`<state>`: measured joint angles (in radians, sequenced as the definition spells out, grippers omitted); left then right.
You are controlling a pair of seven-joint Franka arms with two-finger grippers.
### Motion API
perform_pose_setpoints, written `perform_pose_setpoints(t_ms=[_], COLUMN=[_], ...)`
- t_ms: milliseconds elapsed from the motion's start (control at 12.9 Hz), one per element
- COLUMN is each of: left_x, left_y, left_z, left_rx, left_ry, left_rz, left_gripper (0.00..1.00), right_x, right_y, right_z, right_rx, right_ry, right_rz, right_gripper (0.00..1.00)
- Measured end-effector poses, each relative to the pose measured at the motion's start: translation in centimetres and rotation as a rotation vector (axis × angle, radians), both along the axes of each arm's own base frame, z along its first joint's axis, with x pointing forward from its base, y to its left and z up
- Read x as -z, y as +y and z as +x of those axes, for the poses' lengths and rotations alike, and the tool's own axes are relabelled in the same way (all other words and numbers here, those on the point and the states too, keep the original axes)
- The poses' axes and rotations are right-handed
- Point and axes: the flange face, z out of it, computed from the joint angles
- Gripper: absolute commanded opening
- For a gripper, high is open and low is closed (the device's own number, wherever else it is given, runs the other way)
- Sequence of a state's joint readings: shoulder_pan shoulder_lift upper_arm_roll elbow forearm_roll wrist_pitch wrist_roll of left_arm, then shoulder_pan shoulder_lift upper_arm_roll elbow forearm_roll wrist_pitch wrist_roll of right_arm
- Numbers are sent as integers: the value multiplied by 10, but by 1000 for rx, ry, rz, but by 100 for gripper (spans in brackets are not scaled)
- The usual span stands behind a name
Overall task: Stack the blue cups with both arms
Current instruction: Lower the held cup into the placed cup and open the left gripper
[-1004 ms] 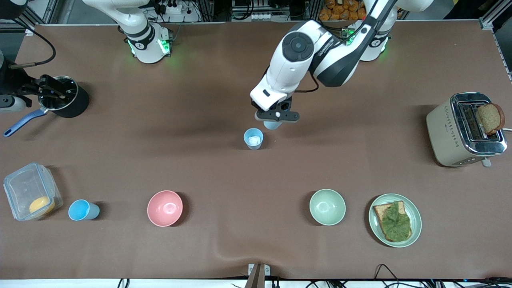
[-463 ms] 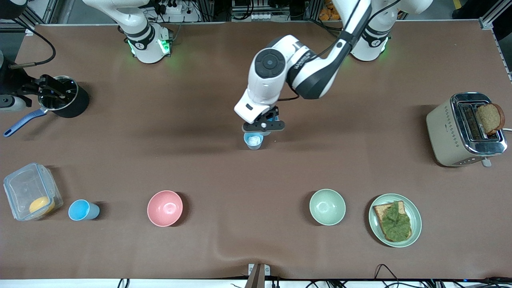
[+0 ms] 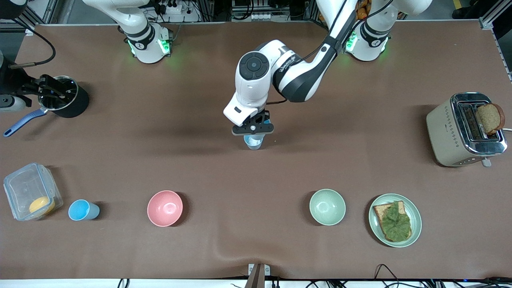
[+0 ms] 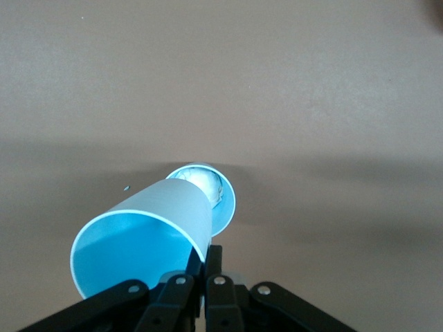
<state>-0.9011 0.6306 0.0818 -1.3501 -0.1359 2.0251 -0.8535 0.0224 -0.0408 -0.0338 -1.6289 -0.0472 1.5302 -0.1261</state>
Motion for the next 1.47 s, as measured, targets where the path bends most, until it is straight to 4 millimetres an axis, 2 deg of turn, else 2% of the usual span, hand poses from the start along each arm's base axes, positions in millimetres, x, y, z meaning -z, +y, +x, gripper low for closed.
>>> perform_pose_setpoints(t_ms=[309,695,1236,1313,1467], left_x=[12,17,26,27,29], left_y=[-7,-15,-14,-14,-14], left_z=[2,-5,-3,-3,-4], left_rx=[-4,7,5,4,3], left_ry=[-17,-21,-17,-16,-12], left_rz=[-5,-7,3,4,5], left_gripper=[0,0,0,1,20], right_x=[0,0,0,0,0], right_y=[0,0,0,0,0], right_z=[0,0,0,0,0], right_rx=[0,0,0,0,1], right_ry=[0,0,1,1,1], right_rz=[0,0,0,0,0], right_gripper=[100,100,100,100,100])
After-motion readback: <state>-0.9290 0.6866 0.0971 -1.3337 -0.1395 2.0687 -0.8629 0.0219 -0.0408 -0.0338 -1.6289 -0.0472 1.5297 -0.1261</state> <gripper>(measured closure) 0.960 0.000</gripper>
